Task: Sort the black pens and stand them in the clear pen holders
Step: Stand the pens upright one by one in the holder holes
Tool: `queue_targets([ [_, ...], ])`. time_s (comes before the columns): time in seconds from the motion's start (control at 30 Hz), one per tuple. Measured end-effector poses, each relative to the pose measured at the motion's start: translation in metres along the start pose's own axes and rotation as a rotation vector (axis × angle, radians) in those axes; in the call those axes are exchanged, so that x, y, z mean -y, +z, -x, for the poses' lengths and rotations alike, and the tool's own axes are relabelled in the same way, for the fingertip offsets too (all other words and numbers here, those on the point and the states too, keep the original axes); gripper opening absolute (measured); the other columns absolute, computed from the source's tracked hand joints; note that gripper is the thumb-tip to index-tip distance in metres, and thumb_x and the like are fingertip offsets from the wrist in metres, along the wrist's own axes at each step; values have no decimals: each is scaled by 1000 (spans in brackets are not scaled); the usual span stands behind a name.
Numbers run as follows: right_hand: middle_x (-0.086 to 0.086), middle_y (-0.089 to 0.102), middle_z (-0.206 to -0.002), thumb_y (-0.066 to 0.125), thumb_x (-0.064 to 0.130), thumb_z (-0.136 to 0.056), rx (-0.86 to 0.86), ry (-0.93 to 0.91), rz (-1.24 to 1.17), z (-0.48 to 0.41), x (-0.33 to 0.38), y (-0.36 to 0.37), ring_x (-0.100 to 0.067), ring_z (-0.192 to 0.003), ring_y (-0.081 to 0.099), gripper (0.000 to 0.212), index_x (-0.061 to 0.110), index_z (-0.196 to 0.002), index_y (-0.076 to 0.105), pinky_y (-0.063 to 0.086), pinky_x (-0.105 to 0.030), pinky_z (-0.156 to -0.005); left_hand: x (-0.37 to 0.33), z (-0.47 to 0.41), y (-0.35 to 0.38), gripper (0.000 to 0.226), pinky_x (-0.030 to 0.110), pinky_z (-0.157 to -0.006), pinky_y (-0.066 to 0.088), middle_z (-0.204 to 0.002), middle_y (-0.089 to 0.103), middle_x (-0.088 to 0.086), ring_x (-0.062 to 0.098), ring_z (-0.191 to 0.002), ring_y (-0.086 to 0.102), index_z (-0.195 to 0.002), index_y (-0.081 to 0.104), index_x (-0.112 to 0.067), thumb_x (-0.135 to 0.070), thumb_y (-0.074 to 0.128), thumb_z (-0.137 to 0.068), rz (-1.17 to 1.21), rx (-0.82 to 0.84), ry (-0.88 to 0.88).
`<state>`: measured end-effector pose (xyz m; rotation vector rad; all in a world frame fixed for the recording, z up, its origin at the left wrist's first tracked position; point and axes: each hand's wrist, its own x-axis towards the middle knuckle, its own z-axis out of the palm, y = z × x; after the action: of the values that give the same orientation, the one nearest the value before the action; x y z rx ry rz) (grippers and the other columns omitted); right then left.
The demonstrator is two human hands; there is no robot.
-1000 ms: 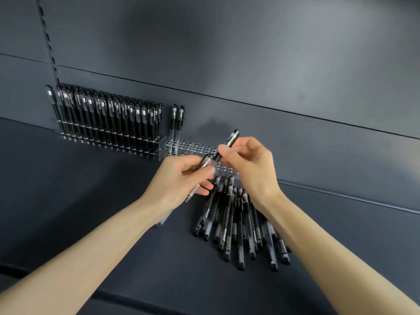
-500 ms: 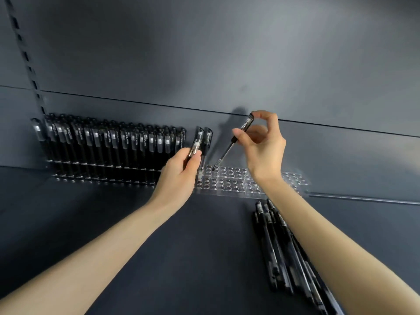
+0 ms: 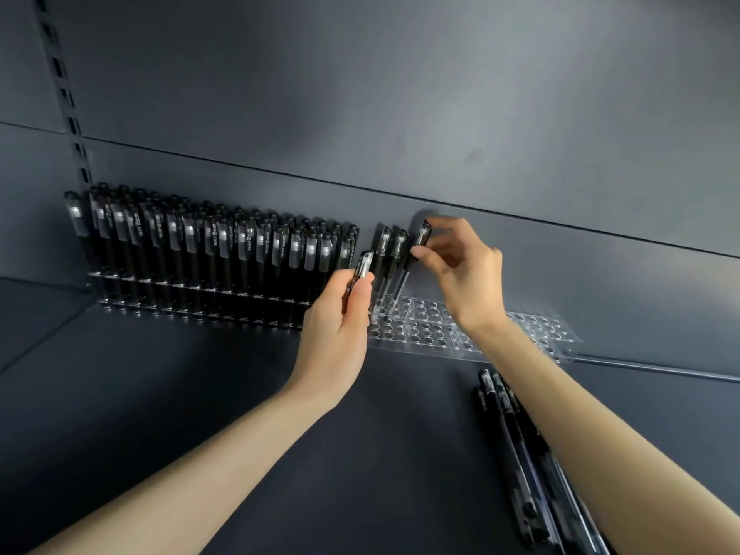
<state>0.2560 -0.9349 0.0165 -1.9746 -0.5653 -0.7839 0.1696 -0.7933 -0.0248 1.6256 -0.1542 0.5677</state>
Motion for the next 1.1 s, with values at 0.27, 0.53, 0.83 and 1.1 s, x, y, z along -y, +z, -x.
queue_targets([
  [0.27,6,65,-75,64,3,-87,134,33,84,0,-2,0,-17,-76,64,26,14,-110,58,49,-19,-77,11,0,2,20,35,-53,35,-64,50,-7,12,-54,41,-103,59,-20,-28,41,-100,-30,49,-44],
  [0.53,3,69,-78,64,19,-89,96,81,51,10,7,-10,-14,-72,63,18,19,-106,59,50,-21,-71,10,2,7,27,29,-56,32,-62,47,-7,5,-52,37,-100,59,-9,-24,36,-101,-20,101,-98],
  [0.83,11,63,-60,74,7,-77,184,216,-363,28,26,-22,-4,-62,62,21,17,-90,62,49,-16,-66,5,8,15,7,20,-57,48,-69,64,-5,2,-56,56,-95,64,-10,-13,57,-93,2,165,-63],
  [1.1,6,67,-65,71,-1,-78,182,215,-380,21,26,-32,-15,-64,63,32,23,-98,61,56,-32,-74,10,7,14,19,24,-79,52,-94,66,-3,7,-87,63,-107,66,-10,-20,58,-93,-199,175,6],
])
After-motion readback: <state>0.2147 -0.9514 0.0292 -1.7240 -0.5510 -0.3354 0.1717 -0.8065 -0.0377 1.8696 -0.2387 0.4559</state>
